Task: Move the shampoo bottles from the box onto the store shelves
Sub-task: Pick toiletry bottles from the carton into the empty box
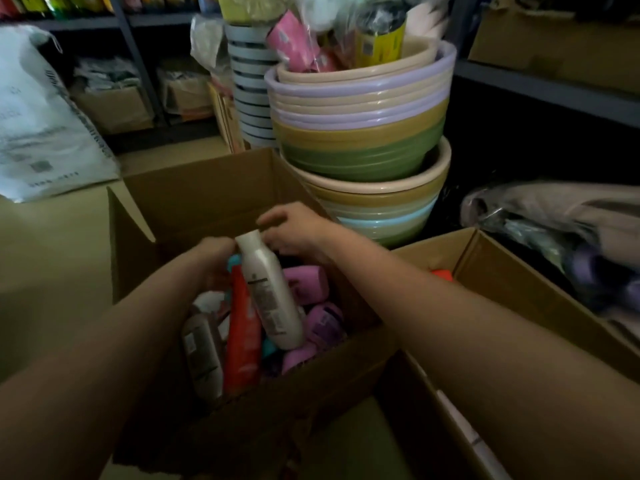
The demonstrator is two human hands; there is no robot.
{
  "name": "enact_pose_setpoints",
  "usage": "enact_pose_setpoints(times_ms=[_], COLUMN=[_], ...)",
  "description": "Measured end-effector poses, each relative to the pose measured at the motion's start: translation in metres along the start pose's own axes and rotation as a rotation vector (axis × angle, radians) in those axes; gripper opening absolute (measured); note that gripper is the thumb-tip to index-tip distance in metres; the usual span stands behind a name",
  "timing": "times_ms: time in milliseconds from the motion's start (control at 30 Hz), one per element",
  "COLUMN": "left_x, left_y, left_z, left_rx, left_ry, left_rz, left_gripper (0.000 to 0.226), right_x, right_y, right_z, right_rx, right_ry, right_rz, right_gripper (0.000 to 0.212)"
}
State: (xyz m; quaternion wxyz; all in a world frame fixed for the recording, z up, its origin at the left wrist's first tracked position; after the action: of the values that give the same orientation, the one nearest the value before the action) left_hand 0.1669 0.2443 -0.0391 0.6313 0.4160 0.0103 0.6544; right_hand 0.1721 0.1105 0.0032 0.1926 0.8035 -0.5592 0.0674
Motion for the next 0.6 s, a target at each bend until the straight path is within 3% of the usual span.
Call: enact_pose_setpoints(times_ms=[100, 200, 300, 367, 467, 600], left_x=[0.014, -0.012, -0.080, -0.144, -0.248, -0.348], left_y=[0.022, 0.074, 0.118, 0.135, 0.146, 0.135], left_z=[0.047, 0.113, 0.172, 0.194, 0.187, 0.122], left_rx=[-0.167, -0.524, -0.803, -0.914, -0.996, -1.041], left_ry=[0.016, -0.045, -0.097, -0.186, -0.423, -1.100], left_rz=[0.351, 0.406, 0.294, 0.182, -0.106, -0.347], left_gripper=[0.041, 0.038, 0.029, 0.027, 0.031, 0.046], right_x=[0.038, 0.105, 0.188, 0.232, 0.265, 0.256], right_y=[0.009, 0.034, 0.072, 0.105, 0.152, 0.198], right_z=[-0.025, -0.027, 0.015, 0.064, 0.165, 0.280], right_rx=[0.167, 0.281, 0.217, 0.037, -0.365, -0.714], right_ry=[0.258, 0.225, 0.005, 0.070, 0.360, 0.607], right_rz=[0.146, 0.340, 0.560, 0.618, 0.489, 0.261], right_gripper=[0.029, 0.022, 0.017, 0.019, 0.021, 0.037])
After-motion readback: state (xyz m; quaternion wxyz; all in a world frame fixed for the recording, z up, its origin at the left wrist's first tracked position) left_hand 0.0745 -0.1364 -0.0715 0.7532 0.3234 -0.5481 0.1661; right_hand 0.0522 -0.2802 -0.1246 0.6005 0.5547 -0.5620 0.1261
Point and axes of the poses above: each hand's wrist, its own y-axis away from the middle knuckle, its own x-axis out of the back of the hand, z = x × y, the point moved 5 cm from there along -y, towards the middle knuckle, and after that the axes turned 4 degrees about -y, right-handed, at the moved point
